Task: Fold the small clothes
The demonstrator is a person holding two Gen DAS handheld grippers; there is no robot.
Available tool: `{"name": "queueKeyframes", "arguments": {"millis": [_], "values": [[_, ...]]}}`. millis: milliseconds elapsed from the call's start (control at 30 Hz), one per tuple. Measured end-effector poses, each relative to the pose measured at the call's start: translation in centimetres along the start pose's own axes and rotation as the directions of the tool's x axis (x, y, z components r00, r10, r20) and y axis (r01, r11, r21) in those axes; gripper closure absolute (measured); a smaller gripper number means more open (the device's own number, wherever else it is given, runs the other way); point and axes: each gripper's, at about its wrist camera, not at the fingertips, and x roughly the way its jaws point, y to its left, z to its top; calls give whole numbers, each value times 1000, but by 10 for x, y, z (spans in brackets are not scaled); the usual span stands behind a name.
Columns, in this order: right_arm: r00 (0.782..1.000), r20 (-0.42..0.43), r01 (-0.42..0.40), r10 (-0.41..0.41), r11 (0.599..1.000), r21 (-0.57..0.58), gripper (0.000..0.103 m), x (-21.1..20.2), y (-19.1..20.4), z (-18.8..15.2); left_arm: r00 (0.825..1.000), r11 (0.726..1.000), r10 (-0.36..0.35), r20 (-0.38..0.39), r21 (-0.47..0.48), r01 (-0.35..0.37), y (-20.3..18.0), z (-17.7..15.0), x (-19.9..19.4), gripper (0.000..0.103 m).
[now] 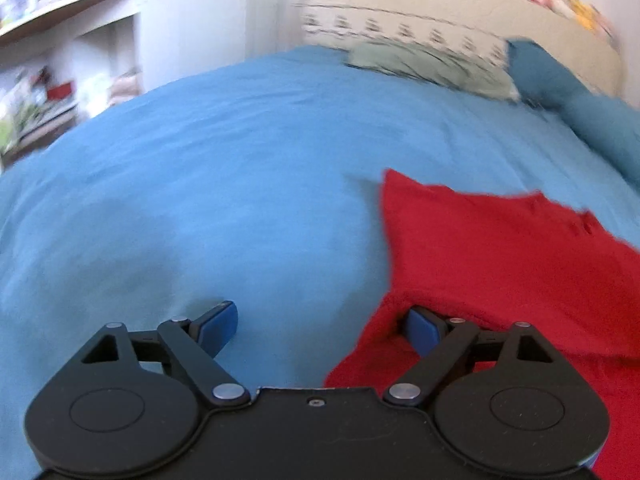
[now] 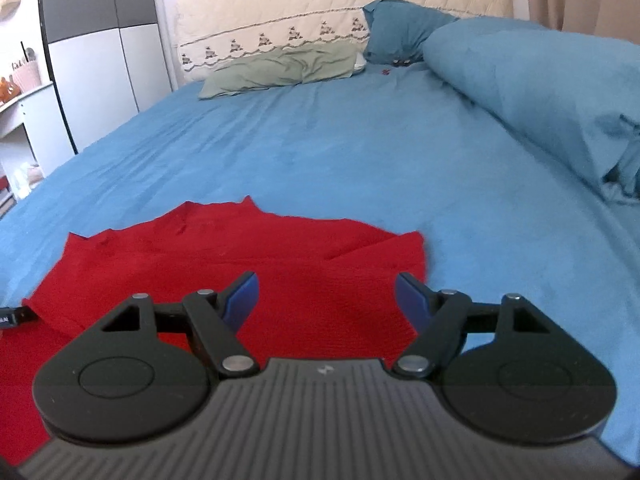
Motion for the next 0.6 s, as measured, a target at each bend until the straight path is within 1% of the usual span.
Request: {"name": "queueKeyframes", "arguments": {"millis": [33,100,167,233,267,300,367,433,533,600], "values": [[1000,-4,-5,5,1000,6,12,1,1,-1,1000,1000,14,4,-24,-13,5,-1,1,11],[1000,-9,-13,13,1000,6,12,3,3,-5,997,997,80,10,-24,-80,8,-4,1,11],[1000,-19,-13,13,1000,3,12,5,5,-8,997,996,77,12,-49,-76,12,-6,0,11],[999,-33,-24,24,1000,6,12,7,4,-12,997,997,82,5,-9,-82,5,-6,-6,13],[999,-37,-23,23,1000,5,12,8,4,-14,997,997,77,8,7,-77,3,-5,-12,15],[999,-38,-21,21,1000,3,12,8,4,-16,998,998,67,22,16,-67,1,-4,-20,14],[999,-36,-30,31,1000,4,12,6,3,-20,998,999,0,66,47,-4,-6,4,-36,10],[998,-39,-45,46,999,10,12,7,4,-22,993,992,-77,92,106,67,-19,16,-43,9],[996,-41,-76,77,997,9,12,7,7,-26,979,968,-193,71,178,178,-43,25,-37,8],[995,-45,-91,91,996,0,10,10,9,-29,970,952,-242,39,204,229,-56,23,-26,8]]}}
